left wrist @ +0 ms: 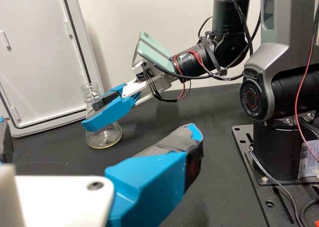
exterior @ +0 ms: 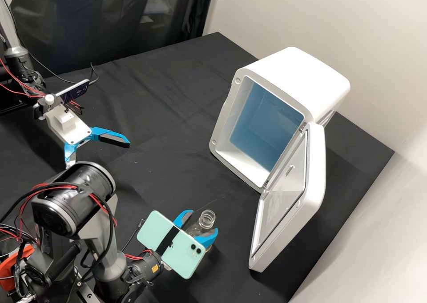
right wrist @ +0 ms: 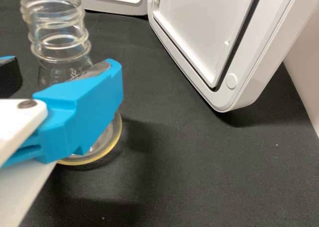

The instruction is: Place the flask in the incubator

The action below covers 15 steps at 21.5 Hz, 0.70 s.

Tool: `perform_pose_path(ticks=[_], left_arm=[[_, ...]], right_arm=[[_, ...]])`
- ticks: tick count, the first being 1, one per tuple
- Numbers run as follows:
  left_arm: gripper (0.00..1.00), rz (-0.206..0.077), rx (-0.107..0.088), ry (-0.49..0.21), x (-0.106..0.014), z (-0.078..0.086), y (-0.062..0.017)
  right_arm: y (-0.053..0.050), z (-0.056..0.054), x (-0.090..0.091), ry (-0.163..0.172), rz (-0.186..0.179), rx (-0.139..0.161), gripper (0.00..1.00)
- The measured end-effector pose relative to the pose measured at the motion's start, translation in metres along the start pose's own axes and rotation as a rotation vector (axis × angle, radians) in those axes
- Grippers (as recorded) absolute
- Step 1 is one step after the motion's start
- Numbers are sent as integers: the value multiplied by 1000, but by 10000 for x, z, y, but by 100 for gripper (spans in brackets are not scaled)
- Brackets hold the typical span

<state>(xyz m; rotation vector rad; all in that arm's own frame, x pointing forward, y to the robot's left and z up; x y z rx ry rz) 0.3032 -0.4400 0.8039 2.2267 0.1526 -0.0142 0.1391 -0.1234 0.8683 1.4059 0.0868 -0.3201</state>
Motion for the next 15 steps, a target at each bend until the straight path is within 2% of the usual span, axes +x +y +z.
perform_pose_path(ticks=[12, 15], left_arm=[[100, 0, 0, 0, 0, 0, 0], [100, 0, 0, 2, 0, -5, 1]], right_arm=[[2, -3, 0, 3, 3, 0, 0], [-19, -19, -3, 6, 3, 10, 0]])
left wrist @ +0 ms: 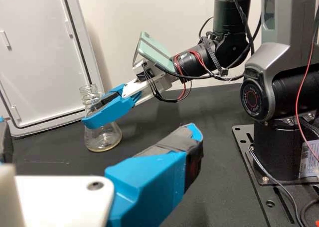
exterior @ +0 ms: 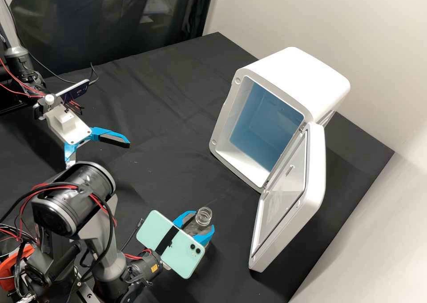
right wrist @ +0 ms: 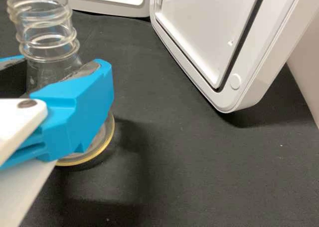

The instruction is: Place the flask in the incubator

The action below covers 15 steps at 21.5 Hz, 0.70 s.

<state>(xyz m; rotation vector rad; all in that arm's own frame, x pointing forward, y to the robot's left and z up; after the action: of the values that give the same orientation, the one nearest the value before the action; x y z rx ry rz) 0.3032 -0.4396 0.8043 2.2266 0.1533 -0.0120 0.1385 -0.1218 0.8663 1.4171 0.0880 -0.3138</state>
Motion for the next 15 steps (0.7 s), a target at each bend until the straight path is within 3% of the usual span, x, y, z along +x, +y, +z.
perform_pose_path(ticks=[4, 7, 10, 15], left_arm=[[100, -5, 0, 1, -8, -2, -12], [100, -10, 1, 1, -18, -5, -26], [100, -10, 1, 1, -18, -5, -26], [100, -10, 1, 1, -18, -5, -26]], right_arm=[[2, 0, 0, 0, 2, 4, 0], [43, -47, -12, -16, -1, 33, 0], [148, -135, -56, -28, 30, 55, 0], [229, -232, -101, -29, 62, 80, 0]])
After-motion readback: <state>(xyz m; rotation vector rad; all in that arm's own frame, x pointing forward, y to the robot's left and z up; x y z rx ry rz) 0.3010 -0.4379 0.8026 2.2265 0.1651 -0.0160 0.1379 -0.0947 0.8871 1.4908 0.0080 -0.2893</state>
